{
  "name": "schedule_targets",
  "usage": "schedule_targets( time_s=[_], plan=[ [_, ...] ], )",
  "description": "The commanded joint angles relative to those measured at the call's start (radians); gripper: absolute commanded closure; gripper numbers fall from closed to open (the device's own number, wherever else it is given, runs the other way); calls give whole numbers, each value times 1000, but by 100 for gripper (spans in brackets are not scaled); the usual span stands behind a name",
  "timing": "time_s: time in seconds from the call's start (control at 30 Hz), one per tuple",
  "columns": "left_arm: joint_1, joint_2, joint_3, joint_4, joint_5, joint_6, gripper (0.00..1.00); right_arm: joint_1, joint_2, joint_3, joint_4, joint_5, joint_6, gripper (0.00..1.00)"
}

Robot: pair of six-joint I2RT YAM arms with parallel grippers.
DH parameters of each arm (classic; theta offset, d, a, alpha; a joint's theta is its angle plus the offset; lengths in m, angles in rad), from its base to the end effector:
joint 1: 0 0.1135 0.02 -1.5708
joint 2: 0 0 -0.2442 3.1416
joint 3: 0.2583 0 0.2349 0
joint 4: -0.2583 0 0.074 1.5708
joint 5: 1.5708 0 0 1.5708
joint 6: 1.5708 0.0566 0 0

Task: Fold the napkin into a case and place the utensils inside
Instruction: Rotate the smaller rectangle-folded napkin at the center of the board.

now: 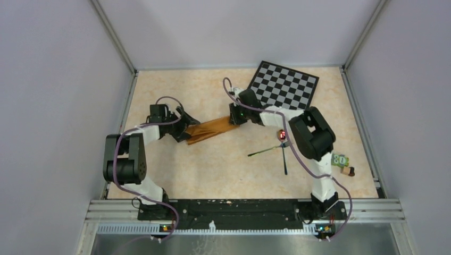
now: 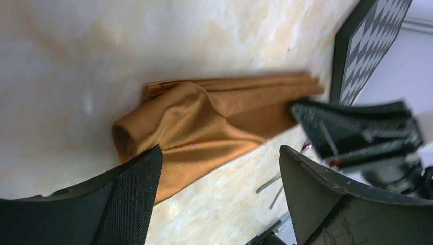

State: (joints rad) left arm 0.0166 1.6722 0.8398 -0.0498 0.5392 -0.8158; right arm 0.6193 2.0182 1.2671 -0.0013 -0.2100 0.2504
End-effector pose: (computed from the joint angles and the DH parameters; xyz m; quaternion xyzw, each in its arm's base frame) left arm 0.3203 -0.0238 0.1342 -0.2846 0.8662 -0.3575 0.2022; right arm 0.3409 0.2575 0.1341 -0.2083 0.8893 0.2539 0.3184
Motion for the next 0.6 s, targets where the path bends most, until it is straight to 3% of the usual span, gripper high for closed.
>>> schedule_targets(
  time_s=[0.0,0.17,0.33,0.4,0.57],
  plan=[
    [0,-92,-147,77,-5,-85,10,6,172,288,-52,-19,-90,79],
    [-13,-171,-212,22,57,-98,9,11,301,639,-211,55,-117,67],
    [-13,-363,-201,-63,43,-32,1,10,242,773,-408,91,-72,53],
    [-12,-374,-157,-107,52,23,1,11,183,713,-420,81,-12,49],
    [-12,-351,-67,-260,36,137,1,10,-5,309,-176,-154,217,46]
  ],
)
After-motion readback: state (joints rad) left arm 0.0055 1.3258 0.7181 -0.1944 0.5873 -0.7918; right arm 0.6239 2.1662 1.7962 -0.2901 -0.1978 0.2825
